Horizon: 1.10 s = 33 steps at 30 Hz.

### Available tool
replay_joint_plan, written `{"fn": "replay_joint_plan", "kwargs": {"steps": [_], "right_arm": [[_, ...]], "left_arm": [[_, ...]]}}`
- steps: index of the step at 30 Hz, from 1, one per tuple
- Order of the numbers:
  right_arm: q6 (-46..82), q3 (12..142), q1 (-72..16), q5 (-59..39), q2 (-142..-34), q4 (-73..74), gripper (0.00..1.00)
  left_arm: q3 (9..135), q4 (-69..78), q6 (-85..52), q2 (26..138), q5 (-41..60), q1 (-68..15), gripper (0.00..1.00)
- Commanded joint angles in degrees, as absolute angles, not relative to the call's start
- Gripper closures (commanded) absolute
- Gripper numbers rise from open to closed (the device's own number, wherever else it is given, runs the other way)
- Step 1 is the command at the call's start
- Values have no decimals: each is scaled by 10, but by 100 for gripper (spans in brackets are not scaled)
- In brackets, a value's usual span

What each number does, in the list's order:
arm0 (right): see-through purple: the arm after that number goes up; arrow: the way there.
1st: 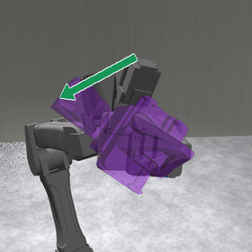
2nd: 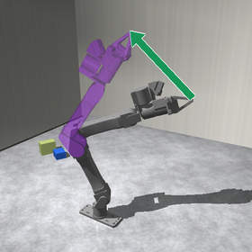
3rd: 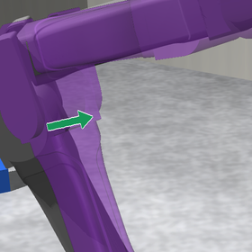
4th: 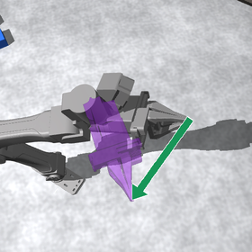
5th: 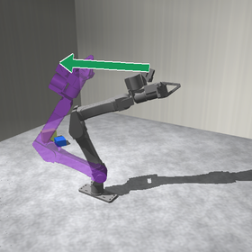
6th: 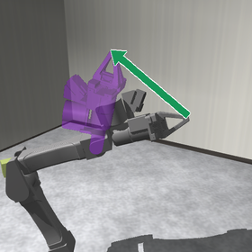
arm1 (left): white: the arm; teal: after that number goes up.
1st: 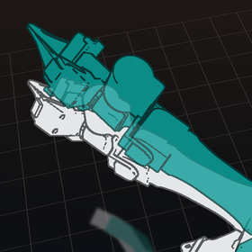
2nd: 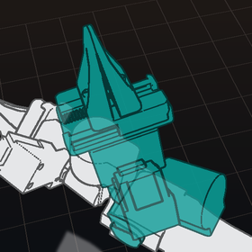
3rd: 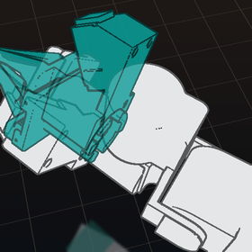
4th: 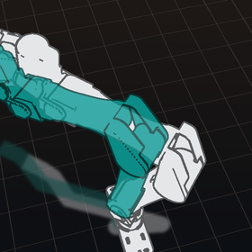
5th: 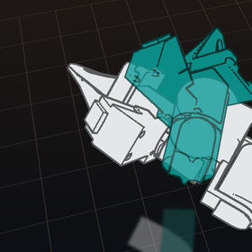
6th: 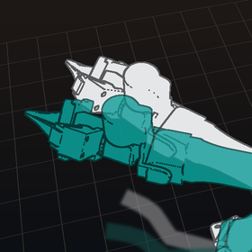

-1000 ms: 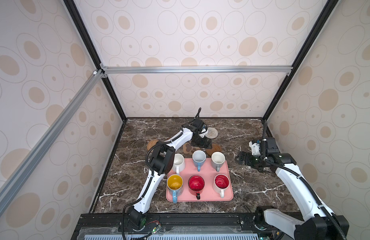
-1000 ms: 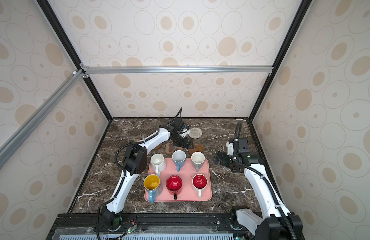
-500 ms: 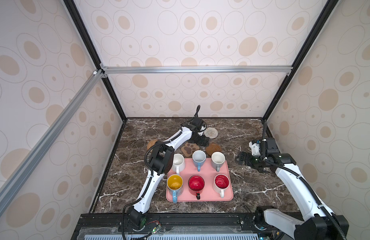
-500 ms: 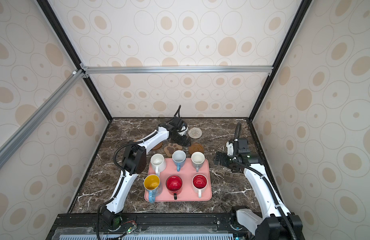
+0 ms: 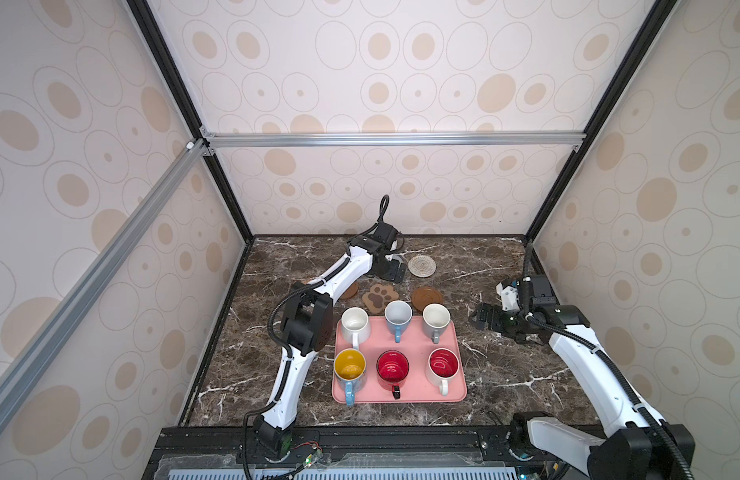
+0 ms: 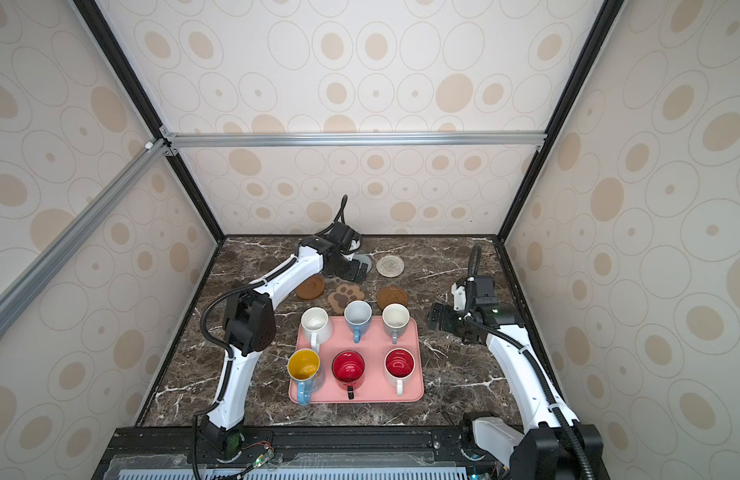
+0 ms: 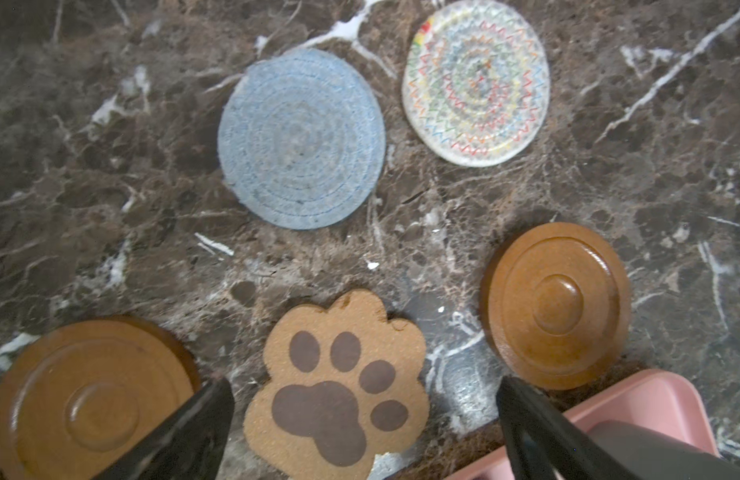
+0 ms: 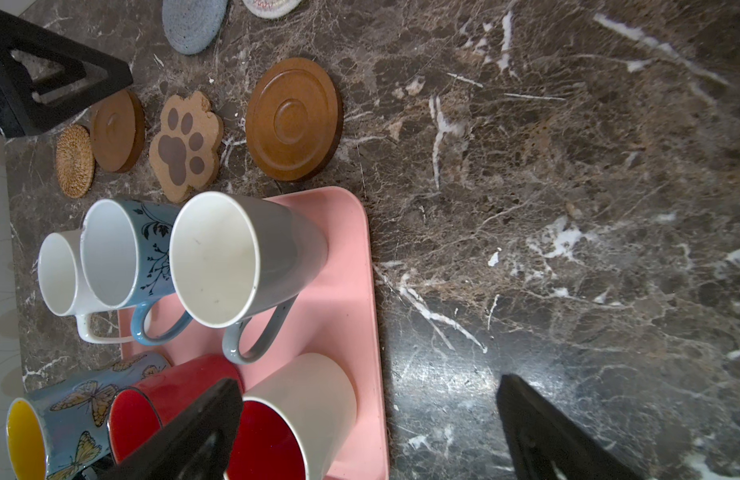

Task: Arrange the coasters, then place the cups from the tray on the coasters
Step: 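Bring the right gripper toward the coasters while the left gripper hovers over the paw coaster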

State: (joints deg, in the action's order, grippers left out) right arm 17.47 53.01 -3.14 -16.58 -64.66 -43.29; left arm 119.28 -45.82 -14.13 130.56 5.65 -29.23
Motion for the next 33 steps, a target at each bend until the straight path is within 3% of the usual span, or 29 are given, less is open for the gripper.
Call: {"fn": "replay_joint_plan", "kwargs": {"steps": [1,9,19,33], "right_arm": [[174,533,-33,-206,-675,-395,0],[205,638,-89,-268,-838,-316,0],[220,863,-157,-320,-1085,-323,0],[215,1017,-207,-380,-1251,-370,0]], "left_arm": [[1164,-459,-138,1293,52,-272,0],[1057,-365,-185,1250,155,-216,2],[1020,-351,-192,1242,192,-198,4],[975,-345,-199,1237,199,-198,6]]}}
